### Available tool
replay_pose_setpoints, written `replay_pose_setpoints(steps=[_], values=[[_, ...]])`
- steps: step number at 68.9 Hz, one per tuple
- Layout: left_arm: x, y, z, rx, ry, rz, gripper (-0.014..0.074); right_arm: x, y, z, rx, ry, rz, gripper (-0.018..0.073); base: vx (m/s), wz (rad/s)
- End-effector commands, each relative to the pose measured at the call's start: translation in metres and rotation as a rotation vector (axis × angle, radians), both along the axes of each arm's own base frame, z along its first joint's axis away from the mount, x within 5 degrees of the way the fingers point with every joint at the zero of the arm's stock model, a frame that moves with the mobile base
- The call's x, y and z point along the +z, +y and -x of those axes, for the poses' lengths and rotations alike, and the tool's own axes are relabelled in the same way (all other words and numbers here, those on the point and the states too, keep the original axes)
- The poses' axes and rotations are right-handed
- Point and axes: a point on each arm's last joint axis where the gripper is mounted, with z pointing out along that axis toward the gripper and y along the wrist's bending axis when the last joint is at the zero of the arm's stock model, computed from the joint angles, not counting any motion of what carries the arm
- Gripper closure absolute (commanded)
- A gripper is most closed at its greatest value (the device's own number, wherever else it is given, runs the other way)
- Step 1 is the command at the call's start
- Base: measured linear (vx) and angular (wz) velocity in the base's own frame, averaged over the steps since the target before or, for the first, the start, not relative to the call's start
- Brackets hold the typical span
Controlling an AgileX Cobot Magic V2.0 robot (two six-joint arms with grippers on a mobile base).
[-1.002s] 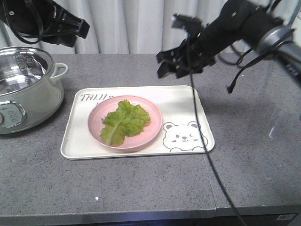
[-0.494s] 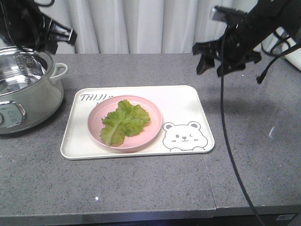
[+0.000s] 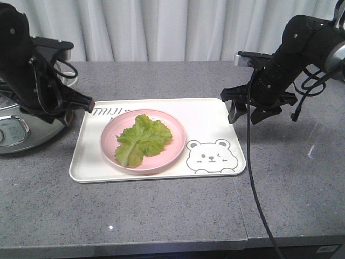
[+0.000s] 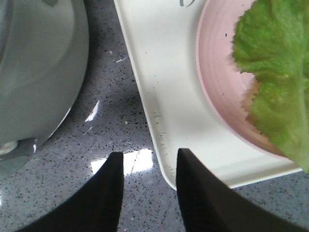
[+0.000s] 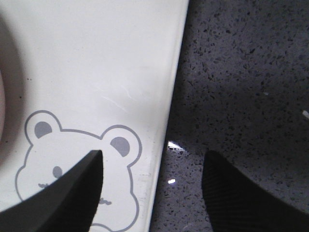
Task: Transfer vegetables to tray and serve
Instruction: 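Lower both grippers to the tray's opposite short edges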
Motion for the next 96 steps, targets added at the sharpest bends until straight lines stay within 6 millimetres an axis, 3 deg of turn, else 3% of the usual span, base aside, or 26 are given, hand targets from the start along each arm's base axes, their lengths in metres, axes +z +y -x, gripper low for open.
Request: replay_pose_setpoints(steps=[1,21,38,78,96], values=[[0.011,-0.001,0.0,0.004,-0.066,0.032,0.0326,0.033,-0.004,0.011,0.017,-0.058,0.012,0.0118,0.0,0.0],[-0.009,-0.004,-0.01,0.004,-0.005,0.016,0.0326,0.024,-0.005,0.013,0.037,-0.031,0.031,0.0118,0.0,0.0],[-0.011,-0.004,-0.011,0.004,-0.004,0.016,0.0326,0.003,-0.005,0.018,0.054,0.029,0.035,0.0118,0.0,0.0],[-0.024,-0.006,-0.019,-0.014,0.014,0.002,0.0326,0.002,0.001,0.018,0.072,0.033,-0.022,0.0118,0.0,0.0],[-0.028,-0.008,-0.021,-0.023,0.03,0.004,0.0326,-0.015,0.004,0.014,0.073,0.088,-0.043,0.0118,0.0,0.0]])
